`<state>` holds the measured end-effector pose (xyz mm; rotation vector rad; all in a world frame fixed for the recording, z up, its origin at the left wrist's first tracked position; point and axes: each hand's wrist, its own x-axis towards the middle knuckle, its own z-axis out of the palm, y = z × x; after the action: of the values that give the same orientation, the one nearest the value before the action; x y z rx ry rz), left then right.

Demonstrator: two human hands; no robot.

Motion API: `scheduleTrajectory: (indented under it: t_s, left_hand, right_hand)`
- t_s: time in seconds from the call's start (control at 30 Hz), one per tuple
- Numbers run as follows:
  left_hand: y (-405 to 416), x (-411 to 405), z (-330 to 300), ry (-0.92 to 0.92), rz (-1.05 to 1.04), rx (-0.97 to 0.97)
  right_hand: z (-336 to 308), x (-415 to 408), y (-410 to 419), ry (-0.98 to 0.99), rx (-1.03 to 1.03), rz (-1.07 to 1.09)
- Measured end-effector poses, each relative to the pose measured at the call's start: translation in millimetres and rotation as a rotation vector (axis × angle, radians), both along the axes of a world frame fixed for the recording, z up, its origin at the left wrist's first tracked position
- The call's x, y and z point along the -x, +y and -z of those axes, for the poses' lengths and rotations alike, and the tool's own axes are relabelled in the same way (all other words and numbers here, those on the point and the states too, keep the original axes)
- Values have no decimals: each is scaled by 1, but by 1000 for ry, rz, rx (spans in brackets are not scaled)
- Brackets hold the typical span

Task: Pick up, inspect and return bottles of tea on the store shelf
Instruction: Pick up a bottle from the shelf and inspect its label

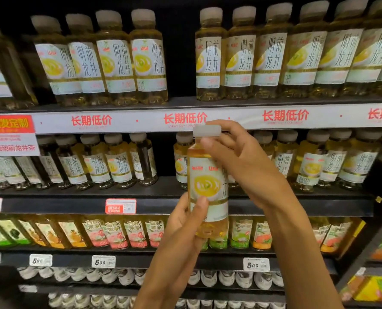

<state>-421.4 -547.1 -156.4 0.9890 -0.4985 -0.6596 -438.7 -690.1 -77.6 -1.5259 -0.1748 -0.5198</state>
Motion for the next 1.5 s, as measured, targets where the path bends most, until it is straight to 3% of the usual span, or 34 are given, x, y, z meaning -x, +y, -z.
scheduleTrajectory:
  t_s: [0.1, 0.4, 0.63, 0.83, 0.97, 1.1, 1.27, 1.5]
  left_hand:
    - [0, 4, 3, -49, 7, -26]
    - [5, 6, 8, -50, 175, -50]
    - [4, 10, 7, -265, -79, -174]
    - [-1, 7, 5, -133, 9, 33]
    - [-6, 10, 6, -123, 68, -4]
    - [-9, 16, 6, -96, 28, 68]
    - [-8, 19, 3, -162, -69, 51]
    - [-7, 15, 9, -345, -76, -67]
  right_hand:
    - [6, -4, 2, 42, 6, -72]
    - [9, -3, -4, -111, -358, -297]
    - [8, 6, -19, -81, 13, -36]
    - [8, 7, -23, -133, -218, -75]
    - [6, 9, -24, -152, -306, -182]
    - [3, 13, -26, -188, -243, -173]
    - [-2, 19, -24, -168, -72, 6]
    - [0, 19, -13, -198, -7, -65]
